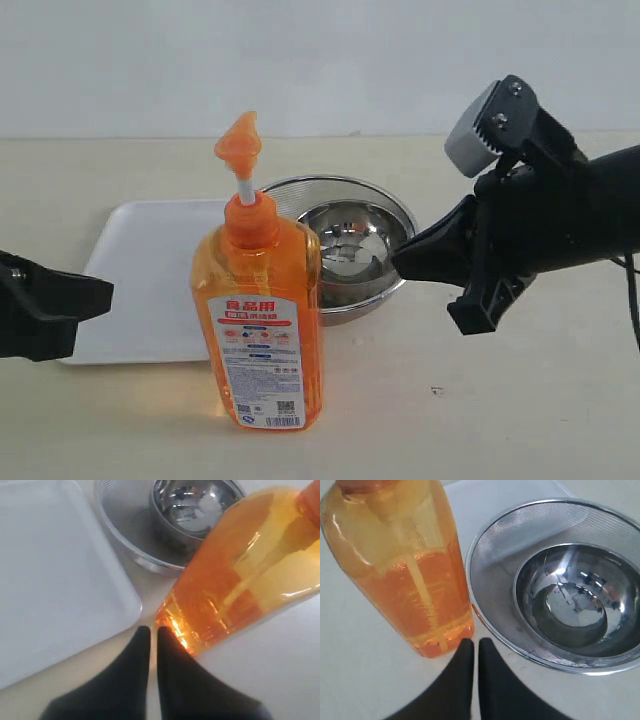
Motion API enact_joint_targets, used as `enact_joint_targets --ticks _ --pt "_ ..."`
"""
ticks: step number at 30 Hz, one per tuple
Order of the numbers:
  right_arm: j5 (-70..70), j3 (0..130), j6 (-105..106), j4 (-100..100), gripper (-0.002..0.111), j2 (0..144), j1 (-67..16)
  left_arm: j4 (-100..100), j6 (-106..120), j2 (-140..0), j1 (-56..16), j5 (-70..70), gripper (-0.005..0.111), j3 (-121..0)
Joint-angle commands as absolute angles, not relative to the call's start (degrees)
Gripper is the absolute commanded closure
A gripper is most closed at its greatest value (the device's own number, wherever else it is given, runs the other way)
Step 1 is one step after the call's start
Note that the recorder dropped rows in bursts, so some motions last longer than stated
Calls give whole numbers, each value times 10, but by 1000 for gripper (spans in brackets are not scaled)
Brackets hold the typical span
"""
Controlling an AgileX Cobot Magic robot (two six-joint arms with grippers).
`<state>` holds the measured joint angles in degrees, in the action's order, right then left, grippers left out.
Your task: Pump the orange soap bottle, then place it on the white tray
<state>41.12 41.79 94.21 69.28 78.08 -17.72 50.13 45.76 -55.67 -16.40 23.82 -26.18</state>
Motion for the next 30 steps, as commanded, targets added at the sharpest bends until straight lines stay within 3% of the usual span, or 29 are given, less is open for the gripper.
enact_joint_targets --ticks 1,19,30 --pt "413 436 976 727 108 814 -179 642 599 -587 -166 258 102 -267" --pt "424 555 997 737 108 920 -226 738 690 -618 -166 341 102 -267" --pt "407 563 1016 743 108 943 -226 746 690 -618 -166 396 102 -266"
